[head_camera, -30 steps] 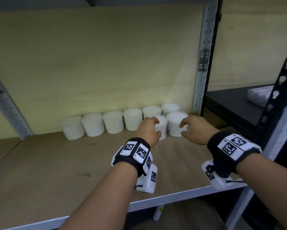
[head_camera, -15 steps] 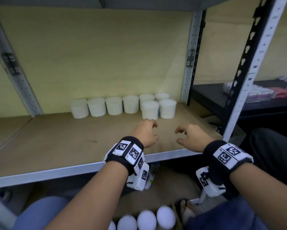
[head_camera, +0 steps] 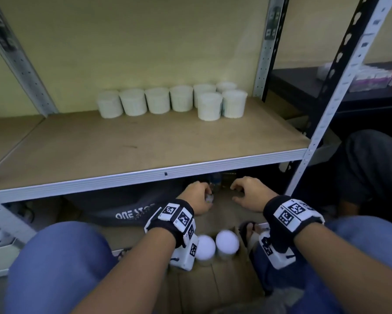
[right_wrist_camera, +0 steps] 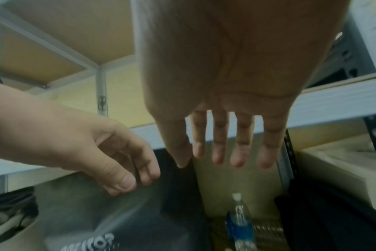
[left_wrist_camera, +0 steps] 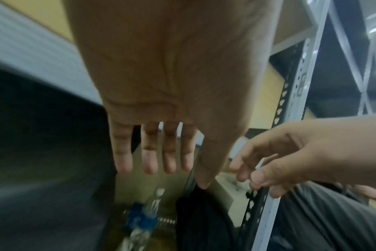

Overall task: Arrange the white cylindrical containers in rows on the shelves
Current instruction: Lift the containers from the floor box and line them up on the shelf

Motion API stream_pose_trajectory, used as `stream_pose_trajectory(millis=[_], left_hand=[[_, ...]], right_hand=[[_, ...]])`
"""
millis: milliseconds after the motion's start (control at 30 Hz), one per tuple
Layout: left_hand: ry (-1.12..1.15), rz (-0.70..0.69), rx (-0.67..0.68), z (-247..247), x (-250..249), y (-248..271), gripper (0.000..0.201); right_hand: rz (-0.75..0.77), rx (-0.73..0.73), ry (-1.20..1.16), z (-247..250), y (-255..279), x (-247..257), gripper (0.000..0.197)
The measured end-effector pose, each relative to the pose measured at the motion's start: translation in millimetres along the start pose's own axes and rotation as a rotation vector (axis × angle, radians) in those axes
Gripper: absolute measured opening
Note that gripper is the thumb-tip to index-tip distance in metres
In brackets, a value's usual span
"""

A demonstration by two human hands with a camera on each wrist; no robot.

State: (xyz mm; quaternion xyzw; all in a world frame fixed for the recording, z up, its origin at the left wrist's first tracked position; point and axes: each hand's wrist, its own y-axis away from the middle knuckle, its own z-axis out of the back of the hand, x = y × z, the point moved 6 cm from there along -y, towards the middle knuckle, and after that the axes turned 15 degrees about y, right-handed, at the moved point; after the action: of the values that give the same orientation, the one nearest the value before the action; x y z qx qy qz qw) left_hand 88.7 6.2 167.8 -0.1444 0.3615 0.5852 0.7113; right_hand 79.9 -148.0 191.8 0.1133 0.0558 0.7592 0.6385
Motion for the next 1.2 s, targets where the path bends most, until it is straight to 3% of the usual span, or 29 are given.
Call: stream_pose_trajectory(millis=[333,500,667,767,1200], left_hand=[[-0.003,0.240,0.148,-88.4,106.5,-19.9,0.051],[0.001,0.316,0.223,-125.7,140.7,-27.1,0.055],[0.000,0.376,0.292,-155.6,166.2,-39.5,0.066],[-0.008,0.406,0.319,-168.2,176.8,-47.5,0.074],[-0.247,0.347,0.300,-213.0,199.5,-67.1,0.088]], right_hand=[[-0.057,0.279,0.028,-115.7,-32.5,-2.4,0.044],[-0.076,0.402,0.164,-167.6,-44.1,-14.2,0.047],[-0.011,0.421,0.393,-203.6,-52.8,-17.4,0.056],[0.031,0.510,0.365,-228.7,-60.5,-15.5,0.064],[0.090,0.520,0.370,-292.1,-89.4,-22.6,0.089]])
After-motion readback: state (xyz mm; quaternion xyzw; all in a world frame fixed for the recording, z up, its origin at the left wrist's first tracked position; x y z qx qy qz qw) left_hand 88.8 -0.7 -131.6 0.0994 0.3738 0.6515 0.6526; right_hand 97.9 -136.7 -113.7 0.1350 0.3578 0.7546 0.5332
